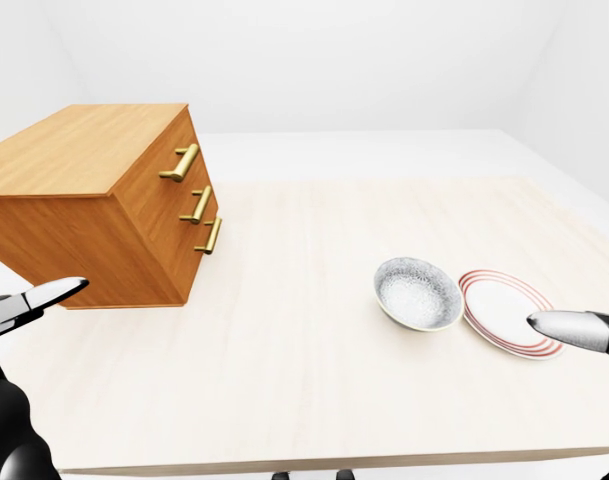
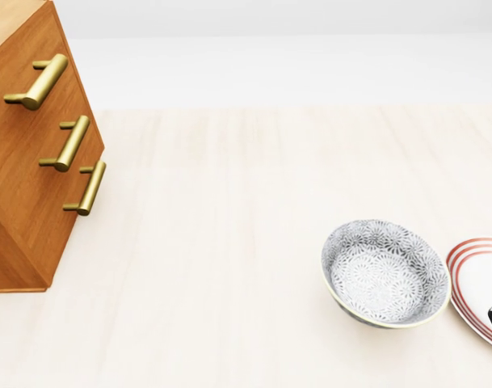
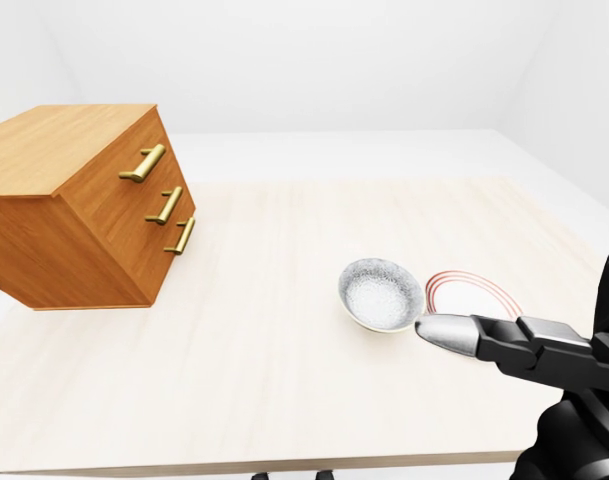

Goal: Put the bowl on top of the cabinet.

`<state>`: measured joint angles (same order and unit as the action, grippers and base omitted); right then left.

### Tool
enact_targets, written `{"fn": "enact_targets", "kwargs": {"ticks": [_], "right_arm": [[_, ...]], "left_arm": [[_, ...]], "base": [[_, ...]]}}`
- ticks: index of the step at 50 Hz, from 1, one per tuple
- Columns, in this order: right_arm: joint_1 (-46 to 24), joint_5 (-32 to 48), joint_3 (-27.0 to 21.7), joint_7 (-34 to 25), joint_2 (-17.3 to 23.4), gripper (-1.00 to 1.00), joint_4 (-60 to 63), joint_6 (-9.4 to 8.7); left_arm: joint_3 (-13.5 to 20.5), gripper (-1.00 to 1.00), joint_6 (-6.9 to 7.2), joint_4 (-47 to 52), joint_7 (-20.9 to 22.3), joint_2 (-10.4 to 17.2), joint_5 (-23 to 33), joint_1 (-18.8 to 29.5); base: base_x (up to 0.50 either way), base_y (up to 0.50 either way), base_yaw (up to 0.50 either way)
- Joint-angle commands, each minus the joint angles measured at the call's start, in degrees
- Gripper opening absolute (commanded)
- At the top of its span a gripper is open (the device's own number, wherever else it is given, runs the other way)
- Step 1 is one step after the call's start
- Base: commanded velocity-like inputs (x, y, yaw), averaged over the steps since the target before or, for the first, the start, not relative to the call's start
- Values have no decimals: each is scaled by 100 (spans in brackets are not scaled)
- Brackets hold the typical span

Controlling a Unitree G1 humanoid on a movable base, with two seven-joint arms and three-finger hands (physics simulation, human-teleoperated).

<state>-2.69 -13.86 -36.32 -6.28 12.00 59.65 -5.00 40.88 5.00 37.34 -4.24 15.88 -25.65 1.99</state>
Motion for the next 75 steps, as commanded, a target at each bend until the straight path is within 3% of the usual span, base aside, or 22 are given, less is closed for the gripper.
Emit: {"fn": "enact_targets", "kwargs": {"ticks": [1, 31, 37, 53, 61, 66, 70, 75], "right_arm": [[15, 94, 43, -70, -62, 100, -21, 0], [49, 98, 82, -90, -108, 100, -115, 0], [116, 255, 286, -125, -199, 100, -212, 0], [60, 62, -21, -175, -67, 100, -262, 0], [-56, 360, -363, -585, 526, 100, -680, 0], [-33, 1276, -601, -1417, 1146, 100, -1813, 0], [-63, 1879, -685, -1958, 1304, 100, -2759, 0], [-270, 2546, -426, -2147, 1710, 100, -4429, 0]], "left_arm": [[6, 100, 0, 16, -9, -6, 4, -10], [20, 100, 0, -2, -5, 4, 3, -4], [22, 100, 0, 33, -12, -12, 9, -18], [2, 100, 0, 7, -32, 7, 24, 9], [0, 100, 0, 17, -37, 15, 34, 20], [2, 100, 0, 38, -43, 13, 36, 20], [35, 100, 0, 87, -56, 39, -3, 29], [47, 100, 0, 94, -68, 62, -17, 46]], "base": [[4, 50, 0], [4, 50, 0], [6, 50, 0], [3, 23, 0], [0, 0, 0], [0, 0, 0], [0, 0, 0], [0, 0, 0]]}}
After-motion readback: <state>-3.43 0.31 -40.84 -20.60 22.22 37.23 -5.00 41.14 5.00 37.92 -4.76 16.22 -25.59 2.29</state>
